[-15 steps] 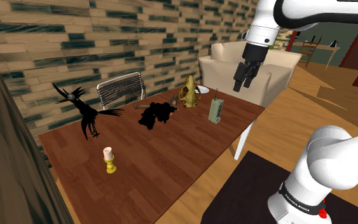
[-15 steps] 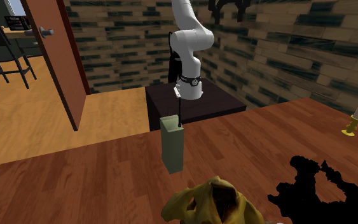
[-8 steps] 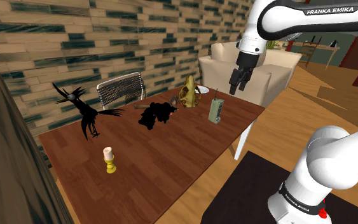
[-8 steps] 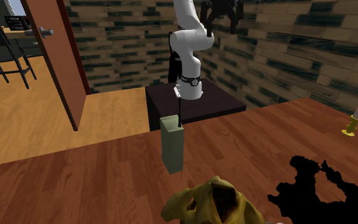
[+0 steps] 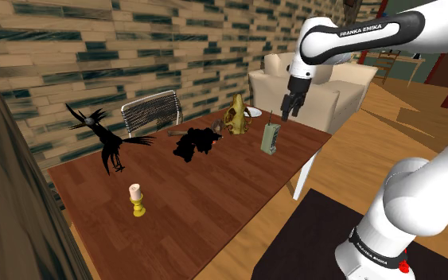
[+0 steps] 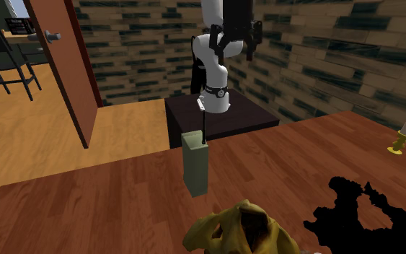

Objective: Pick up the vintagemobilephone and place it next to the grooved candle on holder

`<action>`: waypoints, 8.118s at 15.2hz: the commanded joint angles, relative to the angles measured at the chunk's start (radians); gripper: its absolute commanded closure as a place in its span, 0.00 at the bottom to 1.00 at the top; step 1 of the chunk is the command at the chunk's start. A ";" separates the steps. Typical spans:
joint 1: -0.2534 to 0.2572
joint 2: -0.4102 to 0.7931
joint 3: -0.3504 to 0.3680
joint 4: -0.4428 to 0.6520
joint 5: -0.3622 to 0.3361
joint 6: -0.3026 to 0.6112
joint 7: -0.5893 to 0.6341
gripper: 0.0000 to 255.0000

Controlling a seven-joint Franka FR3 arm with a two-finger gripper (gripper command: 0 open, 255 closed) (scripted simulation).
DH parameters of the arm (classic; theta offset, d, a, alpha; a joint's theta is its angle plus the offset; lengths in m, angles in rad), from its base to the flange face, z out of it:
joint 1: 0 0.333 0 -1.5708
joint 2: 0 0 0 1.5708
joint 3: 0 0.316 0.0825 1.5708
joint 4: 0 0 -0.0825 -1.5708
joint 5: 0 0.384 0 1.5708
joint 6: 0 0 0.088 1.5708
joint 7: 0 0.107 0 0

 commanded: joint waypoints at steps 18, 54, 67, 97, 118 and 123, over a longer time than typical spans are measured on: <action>-0.105 0.728 -0.168 0.459 0.190 0.152 -0.407 0.00; -0.101 0.698 -0.171 0.468 0.175 0.116 -0.399 1.00; -0.097 0.650 -0.179 0.585 0.149 -0.044 -0.384 1.00; -0.138 0.707 -0.192 1.067 0.172 -0.473 -0.395 1.00; 0.106 0.506 -0.061 0.832 0.103 -0.417 -0.042 1.00; 0.172 0.481 -0.004 0.772 0.102 -0.378 0.079 1.00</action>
